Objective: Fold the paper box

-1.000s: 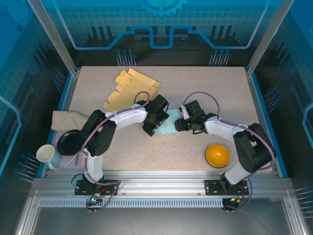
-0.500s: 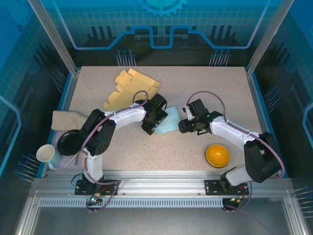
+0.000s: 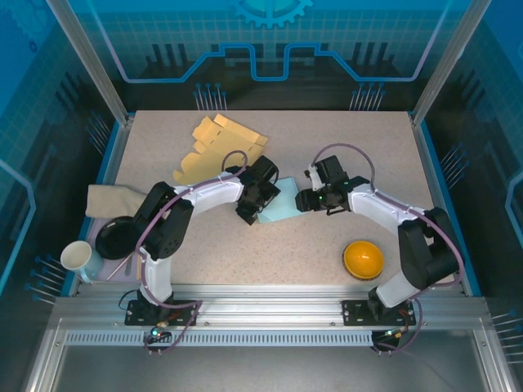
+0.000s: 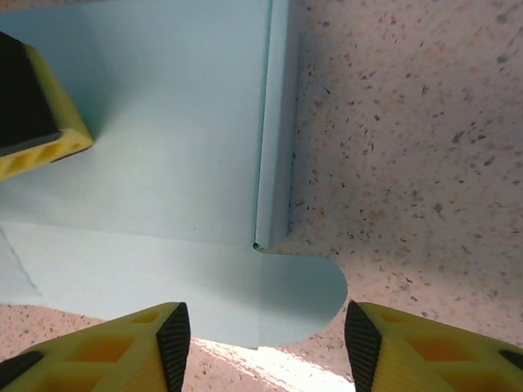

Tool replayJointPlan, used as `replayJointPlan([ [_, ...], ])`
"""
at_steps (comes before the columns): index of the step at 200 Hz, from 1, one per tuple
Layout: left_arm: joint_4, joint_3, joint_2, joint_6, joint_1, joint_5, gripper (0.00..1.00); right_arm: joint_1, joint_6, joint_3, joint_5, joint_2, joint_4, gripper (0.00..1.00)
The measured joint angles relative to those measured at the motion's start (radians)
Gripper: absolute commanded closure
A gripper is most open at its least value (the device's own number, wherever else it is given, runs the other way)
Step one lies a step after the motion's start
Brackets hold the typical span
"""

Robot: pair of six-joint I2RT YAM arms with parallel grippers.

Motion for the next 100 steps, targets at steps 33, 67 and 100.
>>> replayJointPlan([
  [33, 0.0, 0.0, 0.0, 0.0, 0.0, 0.0, 0.07, 0.0, 0.013, -0.001, -0.016, 0.055, 0.04, 0.45],
  [67, 0.0, 0.0, 0.0, 0.0, 0.0, 0.0, 0.07, 0.0, 0.028, -0.008, -0.043, 0.084, 0.071, 0.48],
  [100, 0.0, 0.0, 0.0, 0.0, 0.002, 0.0, 0.07, 0.0, 0.048, -0.015, -0.074, 0.089, 0.082, 0.49],
])
